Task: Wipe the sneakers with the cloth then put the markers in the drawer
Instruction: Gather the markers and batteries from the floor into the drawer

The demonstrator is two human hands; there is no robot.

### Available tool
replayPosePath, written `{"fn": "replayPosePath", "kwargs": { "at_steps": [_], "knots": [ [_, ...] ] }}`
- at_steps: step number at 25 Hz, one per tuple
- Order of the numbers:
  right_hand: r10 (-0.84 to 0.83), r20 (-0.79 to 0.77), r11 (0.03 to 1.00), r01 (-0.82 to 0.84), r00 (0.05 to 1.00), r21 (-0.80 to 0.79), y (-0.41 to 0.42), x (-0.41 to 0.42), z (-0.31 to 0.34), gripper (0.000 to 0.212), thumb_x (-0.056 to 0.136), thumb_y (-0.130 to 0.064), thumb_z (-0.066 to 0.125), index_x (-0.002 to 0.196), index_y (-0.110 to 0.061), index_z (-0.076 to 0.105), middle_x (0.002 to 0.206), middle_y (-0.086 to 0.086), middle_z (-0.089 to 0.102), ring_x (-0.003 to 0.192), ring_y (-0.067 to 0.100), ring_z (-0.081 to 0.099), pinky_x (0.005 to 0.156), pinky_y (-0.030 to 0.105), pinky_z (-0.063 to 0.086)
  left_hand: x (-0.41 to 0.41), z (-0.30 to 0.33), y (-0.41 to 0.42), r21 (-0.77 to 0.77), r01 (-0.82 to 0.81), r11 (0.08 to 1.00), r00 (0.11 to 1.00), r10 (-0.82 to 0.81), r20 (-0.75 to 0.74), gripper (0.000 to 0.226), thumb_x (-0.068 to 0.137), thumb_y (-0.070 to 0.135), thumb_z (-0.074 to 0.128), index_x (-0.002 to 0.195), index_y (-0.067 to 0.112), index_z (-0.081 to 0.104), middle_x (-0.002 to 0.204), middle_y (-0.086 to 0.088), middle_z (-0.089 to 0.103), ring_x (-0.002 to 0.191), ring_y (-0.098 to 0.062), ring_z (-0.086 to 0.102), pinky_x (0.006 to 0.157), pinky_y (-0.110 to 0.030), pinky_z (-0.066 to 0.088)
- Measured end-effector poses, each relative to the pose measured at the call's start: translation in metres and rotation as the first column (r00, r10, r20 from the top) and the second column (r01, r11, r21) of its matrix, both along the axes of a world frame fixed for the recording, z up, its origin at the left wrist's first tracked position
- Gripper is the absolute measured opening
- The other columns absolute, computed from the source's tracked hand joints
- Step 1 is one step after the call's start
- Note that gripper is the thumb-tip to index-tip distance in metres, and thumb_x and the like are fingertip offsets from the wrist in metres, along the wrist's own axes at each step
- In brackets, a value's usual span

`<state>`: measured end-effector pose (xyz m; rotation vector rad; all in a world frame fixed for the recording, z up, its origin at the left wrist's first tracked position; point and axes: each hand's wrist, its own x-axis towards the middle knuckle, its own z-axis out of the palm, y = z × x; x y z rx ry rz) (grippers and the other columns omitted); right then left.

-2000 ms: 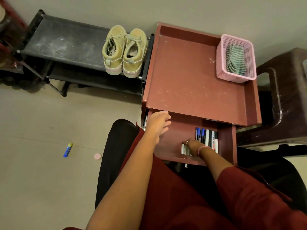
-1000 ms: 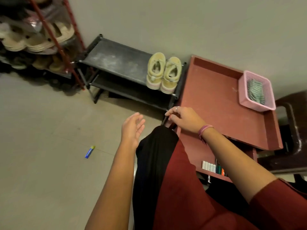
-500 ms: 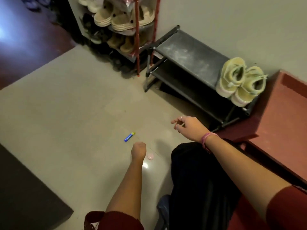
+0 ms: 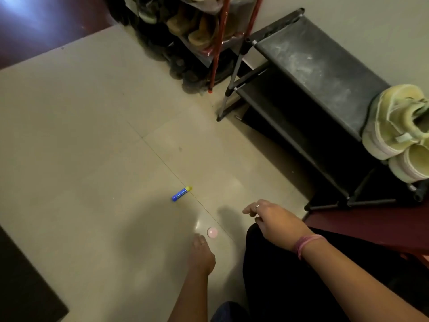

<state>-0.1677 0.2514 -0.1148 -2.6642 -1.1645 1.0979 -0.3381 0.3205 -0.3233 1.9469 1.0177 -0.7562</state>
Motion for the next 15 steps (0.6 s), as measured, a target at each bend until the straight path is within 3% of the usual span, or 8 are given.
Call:
{"fn": "replayPosePath", "kwargs": {
  "at_steps": [3, 6, 9, 12, 15],
  "knots": [
    [0.043, -0.033, 0.999, -0.043, 0.999, -0.016, 0.012, 0.011, -0.006, 0.045, 0.092, -0.004, 0.041, 0.124, -0.032, 0.054, 0.119, -0.01, 0.055, 0.108, 0.009, 0.055, 0.091, 0.025, 0.045, 0.011, -0.018, -0.01, 0.077, 0.186, 0.979, 0.982, -0.183, -0.046, 0.076, 0.092, 0.01, 0.041, 0.152, 0.008, -0.005, 0.16, -0.011, -0.009, 0.146, -0.032, 0.008, 0.115, -0.04, 0.021],
    [0.091, -0.009, 0.996, -0.091, 0.996, 0.002, 0.023, 0.026, -0.015, 0.045, 0.091, -0.004, 0.042, 0.123, -0.034, 0.055, 0.118, -0.011, 0.057, 0.107, 0.008, 0.055, 0.09, 0.025, 0.045, 0.024, -0.038, -0.019, 0.112, 0.295, 0.949, 0.954, -0.286, -0.086, 0.083, 0.089, 0.009, 0.045, 0.152, 0.019, -0.008, 0.159, -0.008, -0.015, 0.146, -0.035, 0.0, 0.115, -0.046, 0.019],
    [0.08, -0.004, 0.997, -0.08, 0.997, -0.004, 0.027, 0.038, -0.021, 0.044, 0.092, -0.005, 0.043, 0.124, -0.033, 0.054, 0.119, -0.011, 0.056, 0.108, 0.009, 0.055, 0.091, 0.026, 0.046, 0.034, -0.053, -0.022, 0.156, 0.363, 0.919, 0.931, -0.352, -0.096, 0.079, 0.092, 0.011, 0.045, 0.153, 0.025, -0.004, 0.159, -0.009, -0.016, 0.146, -0.037, 0.002, 0.115, -0.046, 0.021],
    [0.069, -0.016, 0.998, -0.069, 0.998, 0.003, 0.025, 0.042, -0.026, 0.039, 0.093, -0.011, 0.043, 0.122, -0.034, 0.055, 0.117, -0.012, 0.057, 0.106, 0.009, 0.056, 0.09, 0.027, 0.046, 0.035, -0.067, -0.022, 0.137, 0.364, 0.921, 0.928, -0.348, -0.132, 0.067, 0.095, 0.011, 0.043, 0.152, 0.026, 0.012, 0.16, -0.009, -0.014, 0.145, -0.035, 0.008, 0.113, -0.041, 0.025],
    [0.039, -0.035, 0.999, -0.038, 0.999, 0.021, 0.024, 0.042, -0.028, 0.036, 0.094, -0.014, 0.043, 0.121, -0.033, 0.055, 0.116, -0.011, 0.057, 0.105, 0.01, 0.056, 0.089, 0.025, 0.045, 0.03, -0.073, -0.021, 0.189, 0.243, 0.951, 0.97, -0.24, -0.043, 0.05, 0.096, 0.004, 0.039, 0.144, 0.016, 0.031, 0.156, -0.015, 0.01, 0.135, -0.03, 0.031, 0.106, -0.032, 0.034]
  ]
}}
